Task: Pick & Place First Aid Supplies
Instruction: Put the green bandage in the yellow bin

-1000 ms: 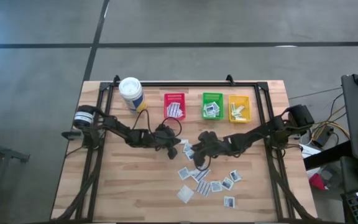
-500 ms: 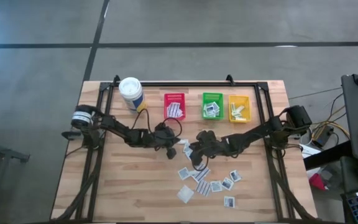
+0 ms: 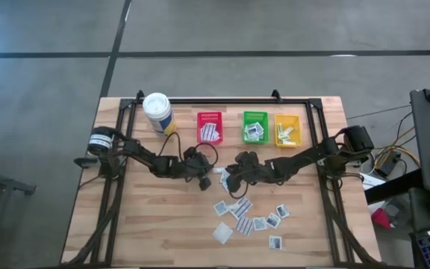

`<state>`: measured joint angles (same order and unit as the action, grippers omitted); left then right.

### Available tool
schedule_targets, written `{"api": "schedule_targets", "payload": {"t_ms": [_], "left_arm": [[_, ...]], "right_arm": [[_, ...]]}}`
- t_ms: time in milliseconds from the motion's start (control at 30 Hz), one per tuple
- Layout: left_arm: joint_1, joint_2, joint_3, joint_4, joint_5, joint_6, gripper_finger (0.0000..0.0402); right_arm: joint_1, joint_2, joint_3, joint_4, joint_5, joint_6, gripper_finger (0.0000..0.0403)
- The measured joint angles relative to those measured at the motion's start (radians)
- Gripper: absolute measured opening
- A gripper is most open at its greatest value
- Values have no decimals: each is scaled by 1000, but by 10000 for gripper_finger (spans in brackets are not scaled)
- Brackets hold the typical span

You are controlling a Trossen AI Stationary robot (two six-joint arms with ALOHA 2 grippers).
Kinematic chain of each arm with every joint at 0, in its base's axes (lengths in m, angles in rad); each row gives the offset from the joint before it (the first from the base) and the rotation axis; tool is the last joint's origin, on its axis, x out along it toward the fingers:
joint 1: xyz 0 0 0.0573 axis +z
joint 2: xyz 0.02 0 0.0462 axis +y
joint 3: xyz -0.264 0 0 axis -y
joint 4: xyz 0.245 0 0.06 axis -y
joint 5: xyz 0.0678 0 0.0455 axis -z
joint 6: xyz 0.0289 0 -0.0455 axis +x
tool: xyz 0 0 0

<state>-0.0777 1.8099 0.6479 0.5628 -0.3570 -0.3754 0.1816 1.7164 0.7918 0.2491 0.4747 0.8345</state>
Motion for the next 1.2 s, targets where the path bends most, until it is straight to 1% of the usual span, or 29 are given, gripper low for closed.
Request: {"api": "schedule_targets", "payload": {"t_ms": [367,467,800,1000,1200], "left_arm": [[-11,0,0,2,5,-6,0],[-11,0,0,3,24,-9,0],[-14,0,-11,2,16,-14,0],[-14,0,-22,2,15,-24,0],[-16,0,-26,5,14,-28,0]], "right_arm": [[-10,0,-1,-6,0,-8,63],[-21,4,-1,-3,1,-12,63],[-57,111,20,33,0,1,63],[-57,129,39,32,-8,1,64],[-69,129,39,24,-14,50,84]]}}
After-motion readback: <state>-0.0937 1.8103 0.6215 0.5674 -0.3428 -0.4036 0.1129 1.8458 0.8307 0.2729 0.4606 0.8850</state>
